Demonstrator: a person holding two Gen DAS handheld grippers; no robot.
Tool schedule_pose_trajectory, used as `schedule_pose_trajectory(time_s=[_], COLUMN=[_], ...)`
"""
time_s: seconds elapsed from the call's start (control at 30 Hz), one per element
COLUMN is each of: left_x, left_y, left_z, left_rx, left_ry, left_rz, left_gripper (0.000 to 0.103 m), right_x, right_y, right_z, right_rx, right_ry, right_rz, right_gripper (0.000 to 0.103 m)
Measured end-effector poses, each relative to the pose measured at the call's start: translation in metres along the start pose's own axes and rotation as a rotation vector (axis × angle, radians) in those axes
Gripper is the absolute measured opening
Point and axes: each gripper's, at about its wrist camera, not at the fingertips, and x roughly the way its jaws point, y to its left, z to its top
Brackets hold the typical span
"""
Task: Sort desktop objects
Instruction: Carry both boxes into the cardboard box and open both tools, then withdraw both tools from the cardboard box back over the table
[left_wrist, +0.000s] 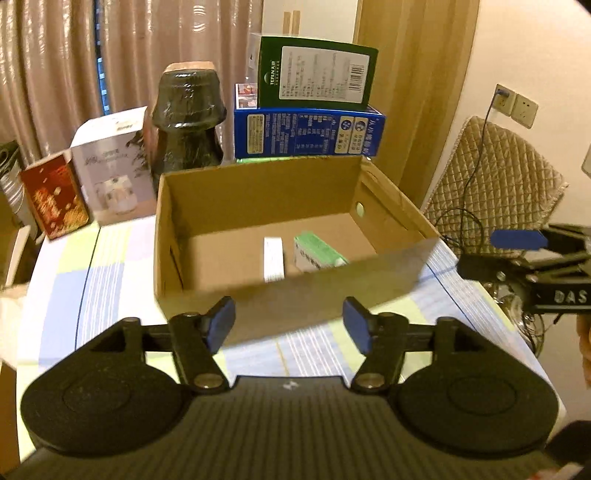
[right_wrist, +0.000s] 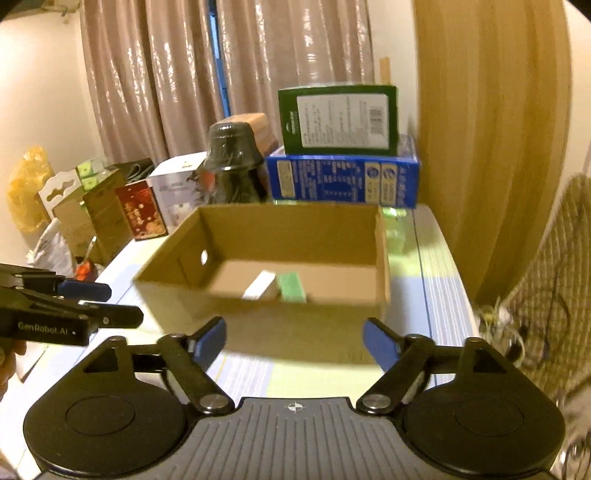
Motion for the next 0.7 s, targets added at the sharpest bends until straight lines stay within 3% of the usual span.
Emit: schedule_pose_trajectory(time_s=[0.3,0.53,0.7], left_x=[-0.061,-0.087,-0.097], left_y=[-0.029,-0.053,-0.064], left_z=[-0.079,-0.127,-0.151], left_rx=[-0.028,-0.037,-0.020], left_ry=[0.010,0.007,0.008], left_rz=[0.012,0.024,0.031], left_gripper=[0.083,0.093,0.097], right_x=[-0.070,-0.097,-0.100], right_y=[-0.008,-0.006,-0.002], right_z=[-0.094,-0.143,-0.159], right_rx=[0.162,0.129,0.071], right_ry=[0.050,0.094,0.102], right_rz=[-0.039,-0.090,-0.102], right_gripper=[0.096,0.101,0.101])
